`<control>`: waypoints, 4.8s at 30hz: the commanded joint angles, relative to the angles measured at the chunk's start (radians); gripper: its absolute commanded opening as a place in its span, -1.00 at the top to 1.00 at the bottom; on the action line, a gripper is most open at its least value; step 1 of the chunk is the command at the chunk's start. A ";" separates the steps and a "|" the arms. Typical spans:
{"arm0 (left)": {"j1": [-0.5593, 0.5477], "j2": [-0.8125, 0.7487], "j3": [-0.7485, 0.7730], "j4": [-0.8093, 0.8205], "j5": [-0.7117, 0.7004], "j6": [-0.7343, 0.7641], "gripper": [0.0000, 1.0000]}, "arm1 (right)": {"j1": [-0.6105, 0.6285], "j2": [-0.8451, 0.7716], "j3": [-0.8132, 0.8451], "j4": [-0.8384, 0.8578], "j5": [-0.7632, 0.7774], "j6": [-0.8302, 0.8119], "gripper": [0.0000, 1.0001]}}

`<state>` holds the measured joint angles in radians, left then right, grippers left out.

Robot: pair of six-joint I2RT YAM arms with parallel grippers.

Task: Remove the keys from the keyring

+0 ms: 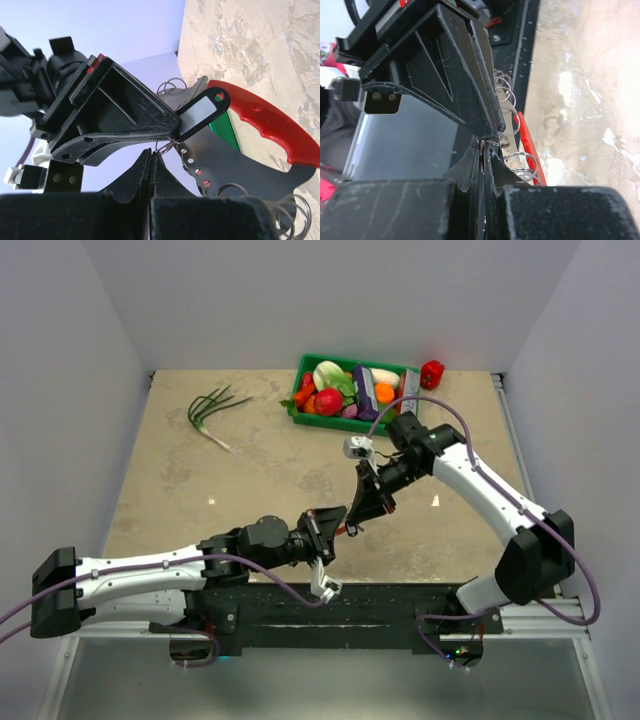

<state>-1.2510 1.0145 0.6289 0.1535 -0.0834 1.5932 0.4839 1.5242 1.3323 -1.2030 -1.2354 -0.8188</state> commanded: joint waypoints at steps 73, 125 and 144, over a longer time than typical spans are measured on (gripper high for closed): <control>-0.062 -0.091 -0.095 -0.008 0.036 -0.009 1.00 | -0.117 -0.065 -0.013 0.102 0.076 0.308 1.00; 0.326 0.269 0.891 -0.968 0.655 -1.017 -0.37 | -0.197 -0.245 0.027 0.266 0.177 0.248 1.00; 0.367 0.309 0.646 -0.399 0.649 -1.187 0.02 | -0.265 -0.318 -0.005 0.496 0.119 0.474 1.00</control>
<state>-0.8890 1.3144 1.2453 -0.3931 0.6044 0.4622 0.2260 1.2663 1.3487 -0.8261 -1.0882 -0.4278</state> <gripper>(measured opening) 0.496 0.026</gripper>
